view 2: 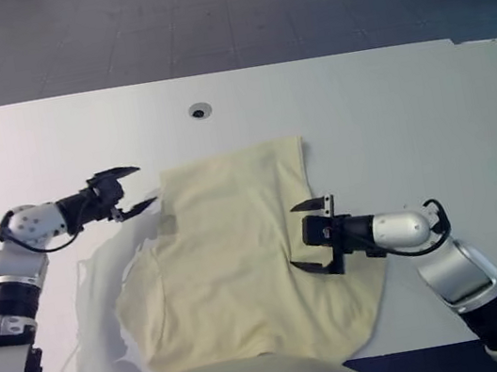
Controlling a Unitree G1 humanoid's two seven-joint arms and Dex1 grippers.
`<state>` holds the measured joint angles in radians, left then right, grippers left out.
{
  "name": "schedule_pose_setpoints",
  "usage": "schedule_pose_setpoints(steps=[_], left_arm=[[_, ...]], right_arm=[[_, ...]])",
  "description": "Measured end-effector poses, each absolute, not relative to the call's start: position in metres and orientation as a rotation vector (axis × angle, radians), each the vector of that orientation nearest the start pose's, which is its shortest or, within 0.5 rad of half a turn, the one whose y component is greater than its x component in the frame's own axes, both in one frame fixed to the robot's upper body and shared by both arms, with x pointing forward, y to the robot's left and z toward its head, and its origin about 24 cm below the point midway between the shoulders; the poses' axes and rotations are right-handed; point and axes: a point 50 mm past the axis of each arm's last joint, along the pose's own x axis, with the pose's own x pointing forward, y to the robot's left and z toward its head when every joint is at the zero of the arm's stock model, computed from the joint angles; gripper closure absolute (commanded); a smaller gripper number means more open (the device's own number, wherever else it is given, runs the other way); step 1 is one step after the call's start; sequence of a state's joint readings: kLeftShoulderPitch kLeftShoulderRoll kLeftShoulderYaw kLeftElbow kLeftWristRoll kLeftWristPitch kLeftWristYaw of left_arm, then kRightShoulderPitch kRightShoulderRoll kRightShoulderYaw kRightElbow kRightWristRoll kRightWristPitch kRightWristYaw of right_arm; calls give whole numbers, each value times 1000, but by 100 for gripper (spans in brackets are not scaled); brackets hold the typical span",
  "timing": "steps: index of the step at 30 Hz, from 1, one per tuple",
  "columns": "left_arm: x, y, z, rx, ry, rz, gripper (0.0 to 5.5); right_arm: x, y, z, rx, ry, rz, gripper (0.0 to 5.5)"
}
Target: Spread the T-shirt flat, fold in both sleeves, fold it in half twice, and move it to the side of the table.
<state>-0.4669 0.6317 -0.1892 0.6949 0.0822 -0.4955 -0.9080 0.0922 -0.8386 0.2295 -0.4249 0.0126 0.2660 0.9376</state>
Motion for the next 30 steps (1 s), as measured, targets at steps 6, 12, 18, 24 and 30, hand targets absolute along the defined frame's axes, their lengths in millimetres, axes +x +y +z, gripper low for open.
schedule_pose_setpoints(steps=[6, 12, 18, 24, 30], left_arm=[[320, 222, 59, 872, 97, -972, 18], [328, 213, 58, 907, 63, -977, 12], [333, 214, 57, 946, 57, -916, 12], [343, 201, 56, 983, 38, -843, 12], [349, 178, 49, 922, 11, -782, 12]], right_arm=[[191, -181, 75, -726, 422, 1189, 10], [191, -182, 74, -733, 426, 1185, 10], [191, -182, 74, -740, 423, 1185, 10], [191, -182, 74, -743, 418, 1187, 10], [191, -182, 74, -744, 417, 1185, 10]])
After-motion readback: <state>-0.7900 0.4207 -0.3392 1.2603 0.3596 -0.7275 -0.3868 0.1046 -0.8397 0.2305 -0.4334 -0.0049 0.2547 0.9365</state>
